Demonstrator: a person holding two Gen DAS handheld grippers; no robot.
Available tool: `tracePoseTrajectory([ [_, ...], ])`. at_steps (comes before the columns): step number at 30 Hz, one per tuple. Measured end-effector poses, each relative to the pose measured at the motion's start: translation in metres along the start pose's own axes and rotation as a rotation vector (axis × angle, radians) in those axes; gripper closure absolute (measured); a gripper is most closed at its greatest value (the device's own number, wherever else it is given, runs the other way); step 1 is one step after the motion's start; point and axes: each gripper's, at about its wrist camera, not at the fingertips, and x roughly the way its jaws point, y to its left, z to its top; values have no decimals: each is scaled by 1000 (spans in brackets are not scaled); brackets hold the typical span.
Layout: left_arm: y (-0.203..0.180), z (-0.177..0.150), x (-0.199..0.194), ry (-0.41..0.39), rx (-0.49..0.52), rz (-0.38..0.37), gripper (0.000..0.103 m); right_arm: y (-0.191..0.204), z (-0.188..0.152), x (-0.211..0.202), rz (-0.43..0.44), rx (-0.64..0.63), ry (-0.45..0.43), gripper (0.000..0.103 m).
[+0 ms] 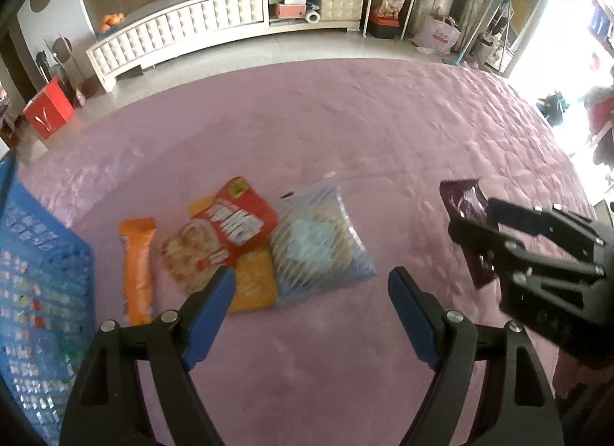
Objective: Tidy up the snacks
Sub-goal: 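Grasp the clear biscuit bag with the left gripper while the right holds the maroon packet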
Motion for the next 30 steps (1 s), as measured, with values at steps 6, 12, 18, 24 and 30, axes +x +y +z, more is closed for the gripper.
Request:
tracePoseTrajectory([
  [6,-10,10,23,23,12,6,23,-6,3,2,-16,8,-14,52],
  [12,-11,12,35,44,-7,15,23,-8,4,11,-37,13,4,52],
  [18,-14,7,39,50,-4,35,44,-7,3,8,-28,7,6,52],
  [24,-11,-2,25,57,-16,-19,50,6,4,-3,-76,-35,9,52],
  [30,-7,-11,-6,10,-4,-24,51,24,5,-29,-102,-56,-25,52],
])
